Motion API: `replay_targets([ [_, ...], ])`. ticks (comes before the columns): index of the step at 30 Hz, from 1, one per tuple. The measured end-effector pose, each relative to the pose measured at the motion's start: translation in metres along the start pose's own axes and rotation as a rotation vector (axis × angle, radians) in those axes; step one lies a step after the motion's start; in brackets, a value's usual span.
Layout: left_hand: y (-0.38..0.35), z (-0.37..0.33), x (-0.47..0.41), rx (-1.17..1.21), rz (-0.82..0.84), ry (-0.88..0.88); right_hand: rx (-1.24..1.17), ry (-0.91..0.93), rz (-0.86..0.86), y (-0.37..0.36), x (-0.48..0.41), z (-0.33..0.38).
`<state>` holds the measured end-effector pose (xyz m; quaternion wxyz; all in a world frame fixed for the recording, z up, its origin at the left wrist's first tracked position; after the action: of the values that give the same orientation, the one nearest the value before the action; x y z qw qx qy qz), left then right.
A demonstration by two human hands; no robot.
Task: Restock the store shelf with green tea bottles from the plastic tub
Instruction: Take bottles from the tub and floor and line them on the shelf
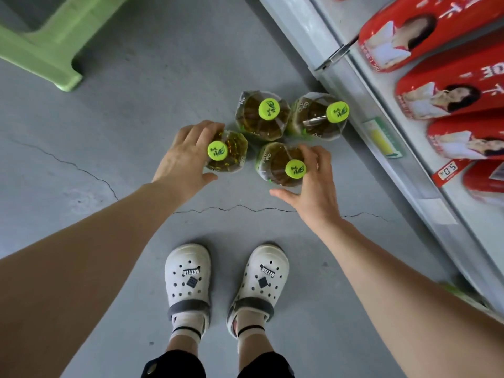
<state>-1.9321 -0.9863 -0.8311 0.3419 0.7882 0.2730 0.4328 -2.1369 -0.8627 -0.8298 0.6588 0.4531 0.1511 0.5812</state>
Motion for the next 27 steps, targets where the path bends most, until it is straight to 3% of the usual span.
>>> replay_targets([
  [8, 0.001, 0.006, -0.005, 0.097, -0.042, 0.045, -0.178, -0.115, -0.033, -0.008, -0.005, -0.019],
  [14, 0.019, -0.002, 0.042, 0.281, -0.010, 0.253, -0.419, -0.425, -0.040, 0.004, 0.034, -0.026],
  [19, 0.058, -0.018, 0.107, 0.364, 0.005, 0.416, -0.562, -0.622, -0.110, 0.054, 0.099, -0.003],
  [27, 0.165, -0.095, 0.194, 0.383, 0.069, 0.375, -0.681, -0.637, -0.254, 0.181, 0.192, 0.081],
])
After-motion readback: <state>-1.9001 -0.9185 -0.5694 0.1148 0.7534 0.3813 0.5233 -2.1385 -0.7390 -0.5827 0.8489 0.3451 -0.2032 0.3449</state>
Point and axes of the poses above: each hand's wrist, its own x-axis away from the middle knuckle, its own y-axis out of the back of the hand, z = x × y, the point moved 8 cm from there along -x, towards the middle knuckle, and after that the axes turned 6 degrees about y, right-handed, at the moved point
